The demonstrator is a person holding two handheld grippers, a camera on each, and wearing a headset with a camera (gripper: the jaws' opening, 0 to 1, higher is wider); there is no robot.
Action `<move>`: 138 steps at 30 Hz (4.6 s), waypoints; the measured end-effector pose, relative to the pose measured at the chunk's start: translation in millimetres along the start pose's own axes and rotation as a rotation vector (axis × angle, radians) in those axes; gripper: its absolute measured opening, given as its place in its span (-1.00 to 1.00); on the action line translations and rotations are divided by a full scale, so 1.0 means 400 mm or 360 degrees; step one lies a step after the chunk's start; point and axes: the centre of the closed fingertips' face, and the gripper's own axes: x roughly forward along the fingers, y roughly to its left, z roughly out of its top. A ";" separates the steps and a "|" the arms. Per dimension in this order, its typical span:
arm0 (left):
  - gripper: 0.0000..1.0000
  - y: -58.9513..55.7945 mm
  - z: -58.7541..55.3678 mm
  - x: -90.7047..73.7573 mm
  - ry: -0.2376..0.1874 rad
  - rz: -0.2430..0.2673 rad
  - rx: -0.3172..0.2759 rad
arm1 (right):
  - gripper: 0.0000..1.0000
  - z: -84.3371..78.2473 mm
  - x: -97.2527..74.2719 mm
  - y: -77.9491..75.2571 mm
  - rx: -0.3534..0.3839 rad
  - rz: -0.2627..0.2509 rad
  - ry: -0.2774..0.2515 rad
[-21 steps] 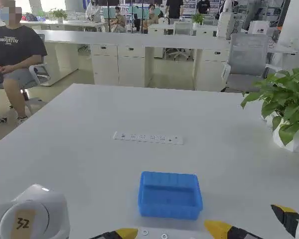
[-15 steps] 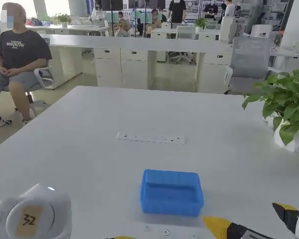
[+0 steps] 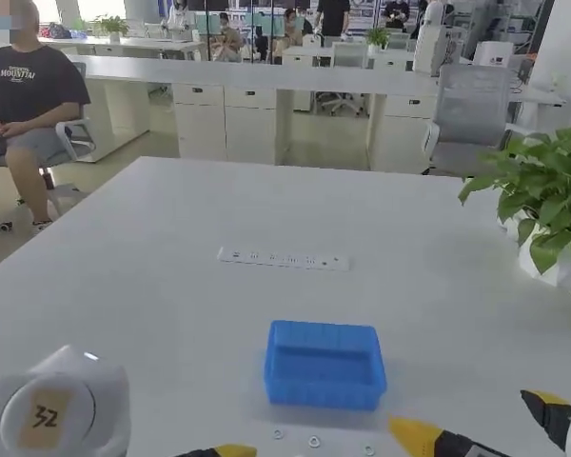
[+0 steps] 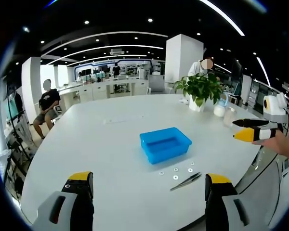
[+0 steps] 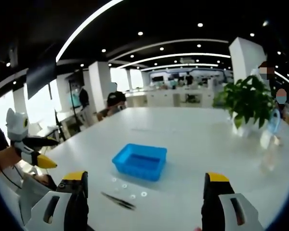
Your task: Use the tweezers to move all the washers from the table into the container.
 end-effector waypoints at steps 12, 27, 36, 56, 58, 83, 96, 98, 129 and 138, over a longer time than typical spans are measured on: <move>0.98 -0.003 -0.014 0.014 0.0021 -0.0020 0.0006 | 0.96 -0.027 0.013 0.012 -0.0062 0.0018 0.0070; 0.98 -0.027 -0.020 0.043 0.0061 -0.0102 0.0048 | 0.91 -0.045 0.031 0.014 -0.0063 0.0037 0.0127; 0.58 -0.055 -0.040 0.080 0.0126 -0.0252 0.0140 | 0.88 -0.060 0.040 0.017 -0.0044 0.0025 0.0158; -0.44 -0.140 -0.178 0.236 0.0487 -0.0664 0.0418 | 0.84 -0.130 0.049 0.028 -0.0089 0.0023 0.0294; -0.44 -0.140 -0.206 0.251 0.0575 -0.0682 0.0404 | 0.83 -0.133 0.050 0.036 -0.0097 0.0036 0.0305; -0.96 -0.176 -0.271 0.336 0.0680 -0.0813 0.0712 | 0.82 -0.152 0.063 0.051 -0.0135 0.0101 0.0367; -1.00 -0.188 -0.285 0.313 0.0648 -0.0913 0.1025 | 0.81 -0.161 0.070 0.076 -0.0139 0.0145 0.0382; -1.00 -0.190 -0.290 0.306 0.0637 -0.0926 0.1112 | 0.81 -0.163 0.074 0.086 -0.0145 0.0160 0.0388; -1.00 -0.277 -0.117 0.160 0.0290 -0.0991 0.1077 | 0.38 -0.211 0.113 0.252 -0.0084 0.0556 0.0495; -1.00 -0.290 -0.084 0.122 0.0222 -0.0991 0.1058 | 0.01 -0.230 0.123 0.302 -0.0149 0.0704 0.0516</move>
